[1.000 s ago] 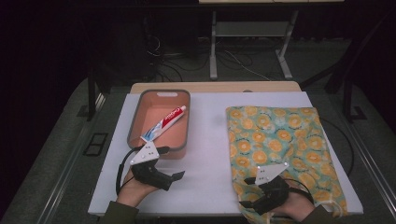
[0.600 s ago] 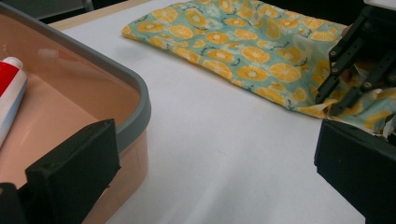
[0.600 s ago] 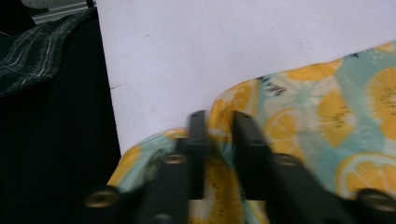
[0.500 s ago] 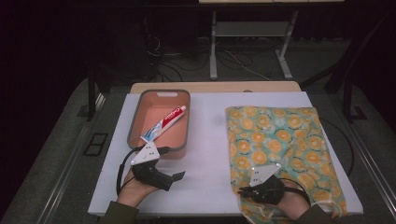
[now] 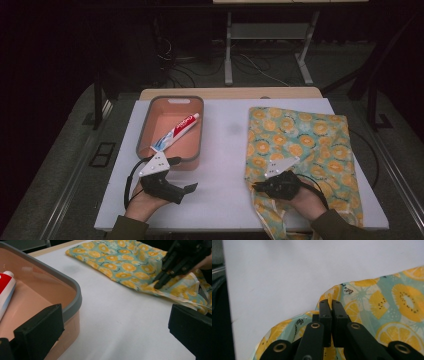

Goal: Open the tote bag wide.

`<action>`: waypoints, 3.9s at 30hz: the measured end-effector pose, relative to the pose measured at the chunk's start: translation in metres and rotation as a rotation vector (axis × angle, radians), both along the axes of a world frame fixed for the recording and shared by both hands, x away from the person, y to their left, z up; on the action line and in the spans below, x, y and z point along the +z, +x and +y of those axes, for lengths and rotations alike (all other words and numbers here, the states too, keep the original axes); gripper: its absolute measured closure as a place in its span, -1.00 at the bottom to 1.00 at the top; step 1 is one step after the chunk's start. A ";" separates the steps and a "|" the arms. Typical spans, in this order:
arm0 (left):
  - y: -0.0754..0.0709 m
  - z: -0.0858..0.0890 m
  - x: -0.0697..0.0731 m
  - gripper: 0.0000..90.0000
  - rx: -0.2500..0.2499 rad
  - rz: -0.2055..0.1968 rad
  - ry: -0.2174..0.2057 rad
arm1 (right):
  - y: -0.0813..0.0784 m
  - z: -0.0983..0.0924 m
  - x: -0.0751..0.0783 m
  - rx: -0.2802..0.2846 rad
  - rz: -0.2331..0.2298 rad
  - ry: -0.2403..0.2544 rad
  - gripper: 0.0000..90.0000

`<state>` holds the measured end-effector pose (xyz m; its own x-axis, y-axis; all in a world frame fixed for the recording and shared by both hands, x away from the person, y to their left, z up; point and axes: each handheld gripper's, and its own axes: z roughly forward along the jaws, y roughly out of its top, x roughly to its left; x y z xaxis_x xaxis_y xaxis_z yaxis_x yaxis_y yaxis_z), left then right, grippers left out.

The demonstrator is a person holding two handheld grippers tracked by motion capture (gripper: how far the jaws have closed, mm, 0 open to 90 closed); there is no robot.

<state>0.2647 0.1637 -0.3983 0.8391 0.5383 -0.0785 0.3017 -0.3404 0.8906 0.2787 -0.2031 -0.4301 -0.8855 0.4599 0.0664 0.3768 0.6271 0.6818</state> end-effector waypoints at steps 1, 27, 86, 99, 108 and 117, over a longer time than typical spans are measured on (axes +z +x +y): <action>0.000 0.000 0.000 -1.00 0.000 0.000 0.000 | 0.004 0.002 0.001 -0.008 -0.005 0.000 0.95; 0.001 0.004 0.000 -1.00 0.005 0.002 -0.016 | 0.070 0.045 0.016 -0.111 -0.008 0.083 0.09; 0.000 -0.002 0.000 -1.00 -0.007 0.003 -0.012 | 0.007 -0.078 -0.001 -0.067 0.045 -0.060 1.00; 0.001 0.001 0.000 -1.00 -0.001 0.002 -0.017 | 0.065 -0.036 0.014 -0.176 0.021 0.030 1.00; 0.000 0.003 0.001 -1.00 -0.002 0.001 -0.024 | 0.065 0.007 0.010 -0.085 0.051 0.028 1.00; 0.000 0.002 0.001 -1.00 -0.008 -0.002 -0.022 | 0.039 0.024 0.007 -0.019 0.049 -0.008 0.51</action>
